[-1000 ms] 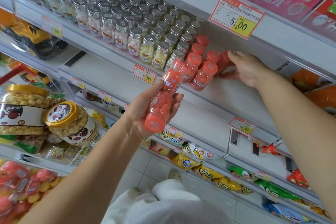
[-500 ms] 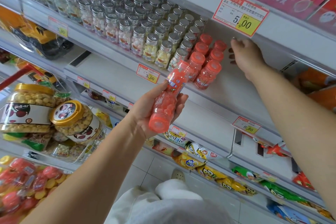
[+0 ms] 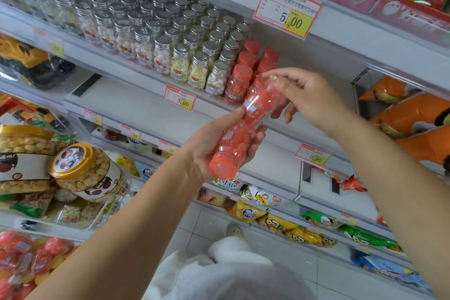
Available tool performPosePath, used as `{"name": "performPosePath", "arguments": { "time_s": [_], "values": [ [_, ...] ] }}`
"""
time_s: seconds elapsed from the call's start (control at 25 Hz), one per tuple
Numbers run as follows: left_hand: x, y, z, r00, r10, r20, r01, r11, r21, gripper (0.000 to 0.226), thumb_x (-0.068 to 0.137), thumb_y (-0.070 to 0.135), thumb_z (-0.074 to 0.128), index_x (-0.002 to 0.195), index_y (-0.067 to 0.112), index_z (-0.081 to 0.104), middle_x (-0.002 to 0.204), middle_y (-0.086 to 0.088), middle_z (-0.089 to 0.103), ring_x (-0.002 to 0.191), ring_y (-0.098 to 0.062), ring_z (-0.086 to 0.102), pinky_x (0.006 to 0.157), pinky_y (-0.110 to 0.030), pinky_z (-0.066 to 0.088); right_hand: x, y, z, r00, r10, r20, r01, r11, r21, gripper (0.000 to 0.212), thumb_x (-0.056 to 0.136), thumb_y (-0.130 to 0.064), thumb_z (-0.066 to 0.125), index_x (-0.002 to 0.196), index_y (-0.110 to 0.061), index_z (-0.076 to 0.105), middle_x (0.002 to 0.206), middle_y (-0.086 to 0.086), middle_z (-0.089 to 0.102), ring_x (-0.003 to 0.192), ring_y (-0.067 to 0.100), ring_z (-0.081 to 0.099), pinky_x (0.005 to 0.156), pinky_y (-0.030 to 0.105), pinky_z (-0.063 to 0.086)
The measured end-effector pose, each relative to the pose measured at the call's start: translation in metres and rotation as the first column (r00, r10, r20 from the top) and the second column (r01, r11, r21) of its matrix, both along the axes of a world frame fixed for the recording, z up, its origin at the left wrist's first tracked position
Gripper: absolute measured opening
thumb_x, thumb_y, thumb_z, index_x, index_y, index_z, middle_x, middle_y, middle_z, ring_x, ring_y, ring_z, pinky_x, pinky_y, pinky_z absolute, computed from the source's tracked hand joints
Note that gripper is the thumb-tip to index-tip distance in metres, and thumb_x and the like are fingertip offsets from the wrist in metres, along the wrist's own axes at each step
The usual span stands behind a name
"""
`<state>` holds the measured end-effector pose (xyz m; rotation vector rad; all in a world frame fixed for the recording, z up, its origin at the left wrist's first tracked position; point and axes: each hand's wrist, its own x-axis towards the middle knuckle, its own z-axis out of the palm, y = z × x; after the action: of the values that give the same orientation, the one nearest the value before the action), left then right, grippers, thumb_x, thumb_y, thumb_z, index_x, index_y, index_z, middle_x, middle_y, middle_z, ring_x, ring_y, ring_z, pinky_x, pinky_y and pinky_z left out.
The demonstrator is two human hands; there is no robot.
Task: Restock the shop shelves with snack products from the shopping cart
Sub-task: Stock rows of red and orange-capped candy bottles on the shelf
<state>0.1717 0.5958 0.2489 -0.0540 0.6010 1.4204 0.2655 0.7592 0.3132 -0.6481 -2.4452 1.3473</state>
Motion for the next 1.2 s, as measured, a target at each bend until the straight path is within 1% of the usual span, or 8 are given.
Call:
{"name": "performPosePath", "arguments": {
  "time_s": [0.16, 0.36, 0.44, 0.6, 0.72, 0.8, 1.0, 1.2],
  "values": [
    [-0.001, -0.002, -0.005, 0.999, 0.048, -0.001, -0.048, 0.997, -0.055, 0.036, 0.085, 0.03, 0.064, 0.065, 0.002, 0.076, 0.105, -0.011, 0.066, 0.081, -0.014, 0.062, 0.059, -0.021, 0.056, 0.018, 0.039, -0.001, 0.979, -0.201, 0.036, 0.193, 0.968, 0.159, 0.011, 0.098, -0.028, 0.055, 0.109, -0.027, 0.057, 0.093, -0.005, 0.067, 0.06, 0.015, 0.064, 0.048, 0.027, 0.048],
    [-0.004, -0.004, -0.008, 0.99, 0.13, 0.054, -0.125, 0.988, -0.085, 0.019, 0.075, 0.021, 0.07, 0.085, 0.004, 0.07, 0.104, -0.012, 0.067, 0.074, -0.018, 0.067, 0.058, -0.023, 0.057, 0.018, 0.089, -0.023, 0.946, -0.183, 0.267, 0.072, 0.923, 0.377, 0.025, 0.094, -0.029, 0.061, 0.111, -0.031, 0.042, 0.115, -0.003, 0.057, 0.107, 0.023, 0.061, 0.099, 0.045, 0.047],
    [-0.006, -0.003, -0.008, 0.989, 0.135, 0.06, -0.13, 0.988, -0.085, 0.019, 0.074, 0.02, 0.07, 0.085, 0.005, 0.07, 0.101, -0.012, 0.067, 0.073, -0.018, 0.067, 0.057, -0.024, 0.058, 0.01, 0.096, -0.026, 0.942, -0.15, 0.299, 0.03, 0.928, 0.371, 0.024, 0.095, -0.022, 0.06, 0.111, -0.032, 0.045, 0.117, -0.002, 0.054, 0.115, 0.021, 0.056, 0.105, 0.042, 0.042],
    [-0.013, -0.002, -0.012, 0.982, 0.176, 0.064, -0.168, 0.98, -0.109, 0.024, 0.072, 0.019, 0.072, 0.092, 0.006, 0.068, 0.104, -0.012, 0.068, 0.075, -0.018, 0.068, 0.058, -0.024, 0.059, -0.001, 0.089, -0.023, 0.951, -0.206, 0.229, 0.154, 0.962, 0.224, 0.017, 0.098, -0.027, 0.056, 0.114, -0.03, 0.053, 0.115, -0.001, 0.056, 0.092, 0.021, 0.061, 0.083, 0.039, 0.052],
    [-0.015, -0.001, -0.013, 0.976, 0.205, 0.072, -0.197, 0.975, -0.105, 0.03, 0.071, 0.018, 0.072, 0.098, 0.009, 0.062, 0.105, -0.011, 0.068, 0.074, -0.018, 0.069, 0.058, -0.025, 0.059, -0.002, 0.084, -0.029, 0.876, -0.376, 0.302, 0.442, 0.876, -0.192, 0.041, 0.1, -0.042, 0.049, 0.133, -0.019, 0.047, 0.125, 0.003, 0.049, 0.085, 0.037, 0.068, 0.072, 0.041, 0.06],
    [-0.017, -0.001, -0.013, 0.974, 0.212, 0.078, -0.203, 0.973, -0.109, 0.027, 0.071, 0.018, 0.072, 0.094, 0.007, 0.063, 0.105, -0.011, 0.067, 0.076, -0.017, 0.068, 0.059, -0.025, 0.058, -0.003, 0.084, -0.036, 0.882, -0.376, 0.284, 0.467, 0.783, -0.411, 0.043, 0.099, -0.037, 0.052, 0.133, -0.012, 0.046, 0.128, 0.008, 0.048, 0.086, 0.042, 0.067, 0.065, 0.041, 0.062],
    [-0.017, -0.003, -0.015, 0.973, 0.213, 0.09, -0.205, 0.975, -0.089, 0.017, 0.069, 0.017, 0.073, 0.079, 0.003, 0.072, 0.099, -0.012, 0.069, 0.075, -0.018, 0.068, 0.058, -0.025, 0.058, -0.033, 0.099, -0.034, 0.869, -0.471, 0.153, 0.491, 0.783, -0.38, 0.02, 0.1, -0.032, 0.053, 0.097, -0.014, 0.058, 0.095, 0.007, 0.061, 0.082, 0.023, 0.065, 0.056, 0.042, 0.061],
    [-0.022, -0.002, -0.019, 0.945, 0.31, 0.101, -0.3, 0.948, -0.108, 0.019, 0.085, 0.02, 0.067, 0.102, 0.011, 0.064, 0.089, -0.014, 0.069, 0.071, -0.02, 0.068, 0.06, -0.027, 0.058, -0.082, 0.119, -0.023, 0.869, -0.468, 0.161, 0.495, 0.809, -0.318, 0.02, 0.099, -0.035, 0.054, 0.086, -0.02, 0.06, 0.098, 0.007, 0.066, 0.093, 0.027, 0.064, 0.087, 0.051, 0.055]
  ]
}}
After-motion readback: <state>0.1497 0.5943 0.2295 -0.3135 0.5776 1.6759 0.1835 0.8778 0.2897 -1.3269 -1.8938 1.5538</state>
